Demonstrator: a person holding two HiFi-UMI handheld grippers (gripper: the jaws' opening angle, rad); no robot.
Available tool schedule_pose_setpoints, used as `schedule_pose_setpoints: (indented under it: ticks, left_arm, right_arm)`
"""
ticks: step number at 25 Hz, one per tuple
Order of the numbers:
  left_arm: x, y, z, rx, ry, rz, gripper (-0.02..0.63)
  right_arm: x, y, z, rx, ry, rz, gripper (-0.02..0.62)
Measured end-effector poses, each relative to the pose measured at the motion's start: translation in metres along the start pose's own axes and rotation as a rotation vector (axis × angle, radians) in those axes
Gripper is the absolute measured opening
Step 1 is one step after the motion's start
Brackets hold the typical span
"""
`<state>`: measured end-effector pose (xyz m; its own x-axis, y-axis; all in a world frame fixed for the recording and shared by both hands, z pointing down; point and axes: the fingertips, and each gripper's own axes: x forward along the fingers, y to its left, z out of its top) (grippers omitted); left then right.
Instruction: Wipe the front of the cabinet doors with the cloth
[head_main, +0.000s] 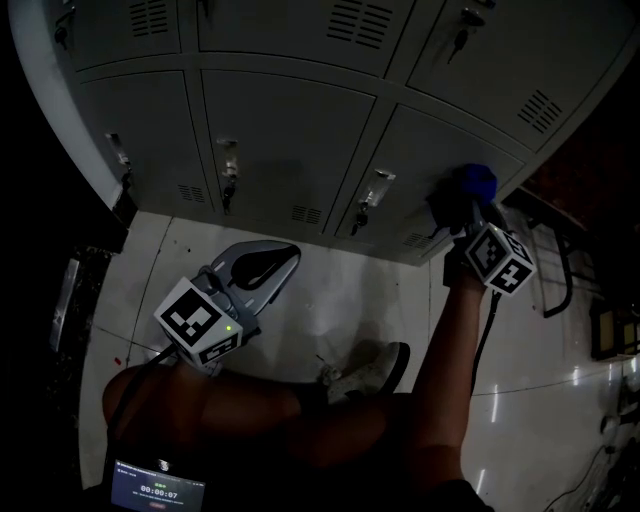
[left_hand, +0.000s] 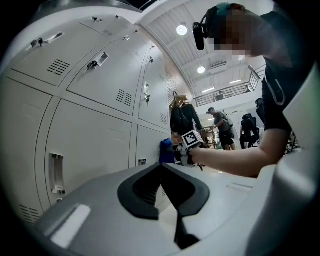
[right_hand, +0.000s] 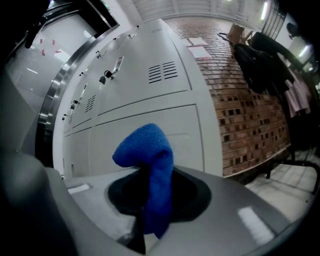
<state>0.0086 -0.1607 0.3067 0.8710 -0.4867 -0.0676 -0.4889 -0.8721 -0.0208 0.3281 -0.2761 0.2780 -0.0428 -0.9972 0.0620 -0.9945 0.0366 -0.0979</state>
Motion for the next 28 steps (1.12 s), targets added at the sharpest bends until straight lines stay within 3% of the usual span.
schedule_pose_setpoints:
  ticks: [6,13,17,22,28]
  left_arm:
    - [0.001,-0.002,-0.002,0.000,0.003,-0.006,0.006]
    - [0.000,-0.002,0.000,0.003,-0.001,-0.004,0.006]
    - [-0.001,-0.001,0.003,0.004,-0.006,-0.004,0.006]
    - [-0.001,-0.004,0.006,0.010,-0.012,-0.008,0.006]
    - [-0.002,-0.004,0.008,0.012,-0.019,-0.011,0.006]
  right_arm:
    - [-0.018,-0.053,0.009,0.093,-0.037,-0.088,0.074]
    - [-0.022,-0.062,0.007,0.042,-0.022,-0.122,0.074]
    - [-0.019,-0.025,0.004,-0.005,-0.012,-0.053,0.074]
    - [0.000,0.060,-0.012,-0.072,0.022,0.114,0.074]
    - [0.018,0.129,-0.040,-0.078,0.065,0.250,0.074]
